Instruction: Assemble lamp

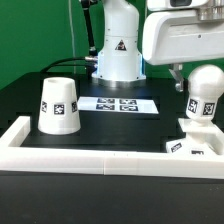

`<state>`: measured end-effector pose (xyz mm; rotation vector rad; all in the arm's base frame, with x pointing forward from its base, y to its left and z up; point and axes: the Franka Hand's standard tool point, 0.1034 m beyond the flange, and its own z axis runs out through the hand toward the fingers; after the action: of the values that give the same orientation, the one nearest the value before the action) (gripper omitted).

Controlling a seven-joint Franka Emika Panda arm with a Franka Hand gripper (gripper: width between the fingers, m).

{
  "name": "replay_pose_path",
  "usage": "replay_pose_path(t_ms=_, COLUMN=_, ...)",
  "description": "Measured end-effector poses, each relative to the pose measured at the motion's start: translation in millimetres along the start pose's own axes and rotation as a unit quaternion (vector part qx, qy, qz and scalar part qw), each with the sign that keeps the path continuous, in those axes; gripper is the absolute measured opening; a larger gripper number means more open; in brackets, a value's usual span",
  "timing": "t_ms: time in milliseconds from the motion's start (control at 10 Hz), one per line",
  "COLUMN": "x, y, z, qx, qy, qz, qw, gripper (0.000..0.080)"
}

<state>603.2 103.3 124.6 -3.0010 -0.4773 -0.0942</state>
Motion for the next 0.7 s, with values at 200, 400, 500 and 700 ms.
replay_pose_path(t_ms=200, x=0.8, y=0.8, z=0.5, qx=-0.007, qy=-0.003, qz=-0.098, qw=0.995, gripper=0.0698)
replay_pose_path(t_ms=400, x=1.4, y=-0.8, z=3.5, qx=-0.017, qy=-0.011, qz=-0.203, qw=0.979, gripper=0.0698)
replay_pose_path(t_ms=500, x=2.4, y=-1.3, z=4.9, qx=-0.025, qy=-0.016, qz=-0.248, qw=0.968, gripper=0.0698)
replay_pose_path(t_ms=700, x=3.5, y=-0.6, z=6.2, qx=-0.03, qy=-0.022, qz=-0.31, qw=0.95, gripper=0.0698)
